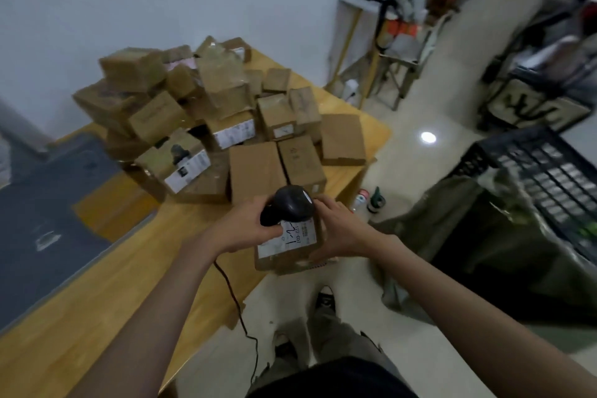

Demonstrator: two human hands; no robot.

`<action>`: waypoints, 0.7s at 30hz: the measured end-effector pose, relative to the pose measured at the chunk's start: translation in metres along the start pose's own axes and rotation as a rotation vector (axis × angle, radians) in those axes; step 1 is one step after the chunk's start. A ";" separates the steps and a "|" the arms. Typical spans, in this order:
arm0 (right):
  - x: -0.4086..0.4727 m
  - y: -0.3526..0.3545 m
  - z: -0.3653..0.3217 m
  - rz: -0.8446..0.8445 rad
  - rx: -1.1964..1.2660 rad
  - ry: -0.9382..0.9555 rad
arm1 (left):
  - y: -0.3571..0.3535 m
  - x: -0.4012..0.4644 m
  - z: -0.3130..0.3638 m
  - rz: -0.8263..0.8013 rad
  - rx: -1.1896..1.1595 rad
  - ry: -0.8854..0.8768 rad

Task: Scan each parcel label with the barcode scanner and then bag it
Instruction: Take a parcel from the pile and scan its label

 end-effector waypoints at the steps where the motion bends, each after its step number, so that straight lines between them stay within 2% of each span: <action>1: -0.012 0.001 0.014 0.015 0.007 -0.031 | -0.011 0.008 0.012 -0.027 0.013 -0.030; 10: -0.115 0.009 0.141 0.116 0.092 -0.368 | -0.102 0.081 0.108 -0.210 0.102 -0.126; 21: -0.226 0.002 0.314 0.215 0.283 -0.897 | -0.223 0.169 0.205 -0.400 0.093 -0.111</action>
Point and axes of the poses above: each hand's wrist, its own x-axis towards the middle knuckle, its own y-axis out of the back of the hand, z = x × y, the point moved 7 cm from there along x, towards the middle knuckle, and after that the axes turned 1 degree about -z, right-handed, at the moved point
